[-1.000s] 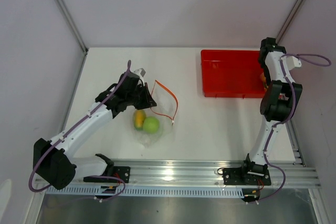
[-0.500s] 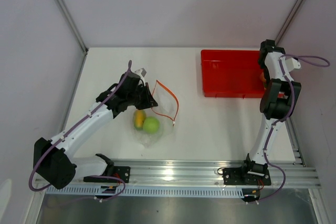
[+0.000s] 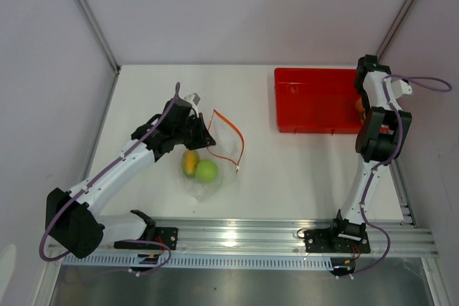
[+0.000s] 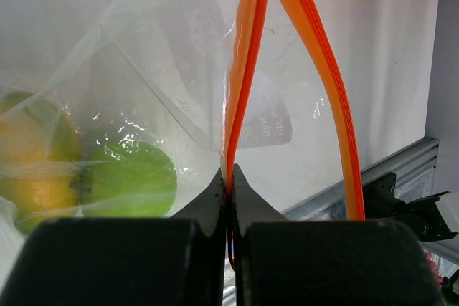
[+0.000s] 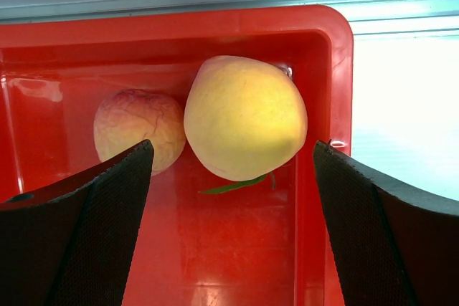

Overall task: Place the food in the zip-top bag and seal the zipper
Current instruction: Pick up the fake fruit from the bin.

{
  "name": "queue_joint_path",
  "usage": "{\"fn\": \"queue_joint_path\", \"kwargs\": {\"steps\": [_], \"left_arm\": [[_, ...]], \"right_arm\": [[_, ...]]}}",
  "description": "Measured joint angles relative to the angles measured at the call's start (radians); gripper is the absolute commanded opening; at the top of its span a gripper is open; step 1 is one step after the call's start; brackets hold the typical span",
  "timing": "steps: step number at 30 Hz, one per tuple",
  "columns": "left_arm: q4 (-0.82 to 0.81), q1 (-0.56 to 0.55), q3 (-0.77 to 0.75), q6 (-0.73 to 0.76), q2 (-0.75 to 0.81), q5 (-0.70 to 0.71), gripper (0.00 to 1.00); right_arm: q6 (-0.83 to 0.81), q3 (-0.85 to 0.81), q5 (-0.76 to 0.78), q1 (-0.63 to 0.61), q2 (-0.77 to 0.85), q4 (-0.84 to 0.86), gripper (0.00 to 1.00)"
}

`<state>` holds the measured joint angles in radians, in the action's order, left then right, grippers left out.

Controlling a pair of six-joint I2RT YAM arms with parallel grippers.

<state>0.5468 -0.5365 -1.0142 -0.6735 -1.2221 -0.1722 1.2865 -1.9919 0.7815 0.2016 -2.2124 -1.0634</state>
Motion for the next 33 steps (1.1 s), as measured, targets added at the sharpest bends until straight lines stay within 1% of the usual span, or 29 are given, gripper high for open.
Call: {"fn": "queue_joint_path", "kwargs": {"steps": [26, 31, 33], "left_arm": [[-0.007, 0.0, 0.001, 0.0, -0.003, -0.014, 0.0], [-0.009, 0.0, 0.001, 0.0, -0.014, -0.016, 0.01], [-0.012, 0.0, 0.001, 0.0, -0.019, -0.017, 0.01]], "right_arm": [[-0.016, 0.0, -0.012, 0.024, -0.068, 0.041, 0.91], [-0.031, 0.0, -0.015, 0.026, -0.073, 0.053, 0.88], [-0.034, 0.0, -0.015, 0.026, -0.074, 0.057, 0.84]]}}
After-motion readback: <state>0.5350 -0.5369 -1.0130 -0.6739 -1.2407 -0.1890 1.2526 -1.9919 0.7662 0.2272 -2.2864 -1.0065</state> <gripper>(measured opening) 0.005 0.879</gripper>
